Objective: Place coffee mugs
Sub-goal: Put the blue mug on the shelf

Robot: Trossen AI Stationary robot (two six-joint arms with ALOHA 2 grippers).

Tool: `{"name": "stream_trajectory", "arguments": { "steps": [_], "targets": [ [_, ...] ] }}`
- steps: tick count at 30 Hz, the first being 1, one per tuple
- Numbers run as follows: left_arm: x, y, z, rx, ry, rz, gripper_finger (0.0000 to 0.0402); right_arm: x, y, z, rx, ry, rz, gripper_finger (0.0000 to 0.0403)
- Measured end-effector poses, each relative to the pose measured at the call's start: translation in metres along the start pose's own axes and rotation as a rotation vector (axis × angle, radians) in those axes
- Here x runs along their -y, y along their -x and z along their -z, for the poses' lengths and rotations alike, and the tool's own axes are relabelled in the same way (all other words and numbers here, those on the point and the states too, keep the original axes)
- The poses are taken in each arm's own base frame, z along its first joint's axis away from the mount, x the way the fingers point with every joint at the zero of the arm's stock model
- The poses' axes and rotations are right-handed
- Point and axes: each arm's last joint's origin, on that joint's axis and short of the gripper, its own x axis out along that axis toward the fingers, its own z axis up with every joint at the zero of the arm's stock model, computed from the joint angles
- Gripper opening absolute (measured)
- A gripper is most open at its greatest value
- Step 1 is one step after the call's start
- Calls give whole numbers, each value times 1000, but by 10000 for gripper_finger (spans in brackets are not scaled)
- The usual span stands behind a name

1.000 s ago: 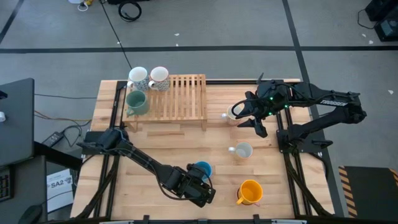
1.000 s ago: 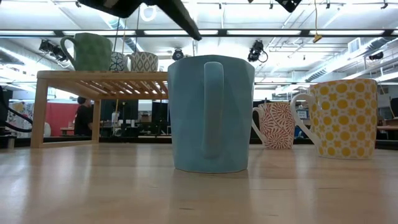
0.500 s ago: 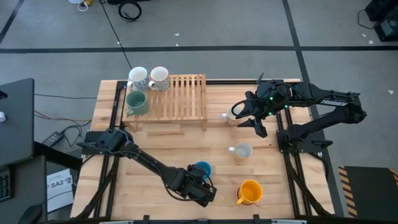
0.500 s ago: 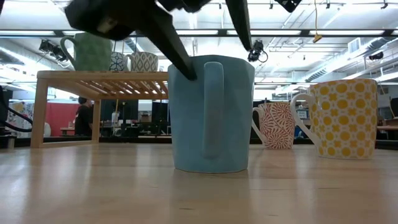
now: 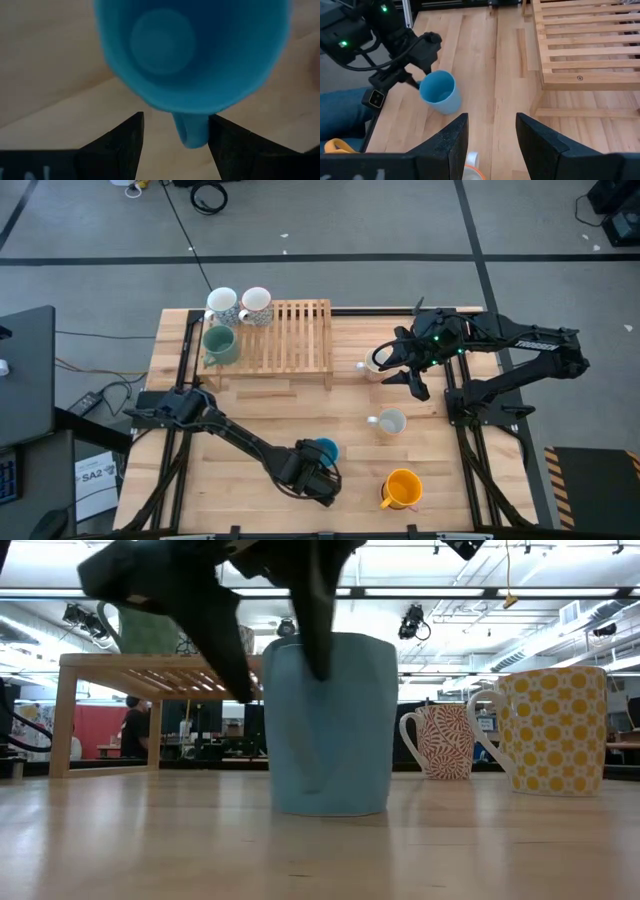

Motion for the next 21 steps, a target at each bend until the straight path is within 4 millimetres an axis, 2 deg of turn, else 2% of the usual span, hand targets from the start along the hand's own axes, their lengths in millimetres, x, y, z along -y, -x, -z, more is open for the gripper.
{"name": "stream_trajectory", "arguments": {
  "steps": [5, 13, 21],
  "targets": [
    [-7, 0, 0, -6, -59, -69, 212, 0, 0, 0, 0, 0, 0, 170],
    [-8, 0, 0, -13, -311, -80, 212, 0, 0, 0, 0, 0, 0, 170],
    [-8, 1, 0, -13, -312, -80, 209, 0, 0, 0, 0, 0, 0, 170]
  ]
}}
